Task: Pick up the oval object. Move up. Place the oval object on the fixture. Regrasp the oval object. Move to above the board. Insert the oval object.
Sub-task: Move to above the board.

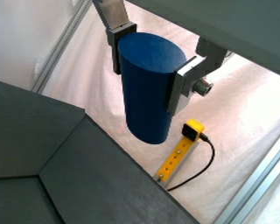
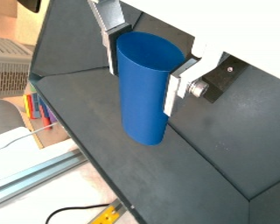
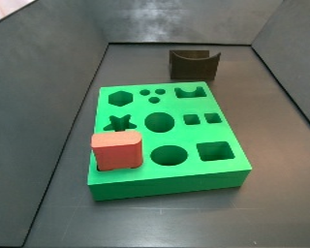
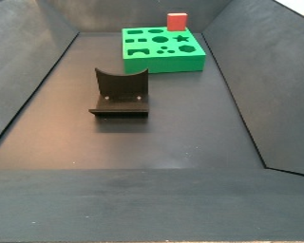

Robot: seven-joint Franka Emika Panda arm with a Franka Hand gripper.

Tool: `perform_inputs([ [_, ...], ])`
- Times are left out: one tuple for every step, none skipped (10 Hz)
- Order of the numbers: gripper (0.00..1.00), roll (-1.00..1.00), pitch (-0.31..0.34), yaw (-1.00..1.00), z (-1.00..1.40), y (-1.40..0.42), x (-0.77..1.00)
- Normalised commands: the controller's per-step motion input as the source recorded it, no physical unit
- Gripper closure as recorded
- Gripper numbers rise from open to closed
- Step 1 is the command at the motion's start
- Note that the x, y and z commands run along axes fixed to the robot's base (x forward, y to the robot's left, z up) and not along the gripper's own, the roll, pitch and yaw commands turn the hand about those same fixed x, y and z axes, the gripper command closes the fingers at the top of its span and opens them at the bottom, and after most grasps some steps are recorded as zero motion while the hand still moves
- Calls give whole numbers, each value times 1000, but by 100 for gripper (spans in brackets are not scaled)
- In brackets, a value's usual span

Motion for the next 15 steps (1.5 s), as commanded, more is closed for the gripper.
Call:
perform_inputs([
  [100,-1000,-93,-85,-14,-1000,-314],
  [100,-1000,-105,-86,-4,-1000,-314],
  [100,-1000,-112,-89,-1,-1000,-331],
  [100,-1000,-117,-98,-11,-1000,-340],
  [100,-1000,-121,-107,-5,-1000,-350],
  [100,-1000,-125,-118,-5,-1000,-363],
  [100,-1000,-125,-125,-5,-1000,-378],
  [100,-1000,-128,-131,-2,-1000,-394],
  [100,-1000,-131,-137,-3,-1000,-417],
  [100,-1000,-137,-140,-1,-1000,-441],
  [100,-1000,-148,-141,-1,-1000,-479],
  [100,-937,-156,-126,-3,-602,-341],
  [100,-721,-132,-89,2,-335,-237],
  [100,-533,-106,-52,0,-175,-165],
  [100,-369,-86,-36,0,-102,-119],
])
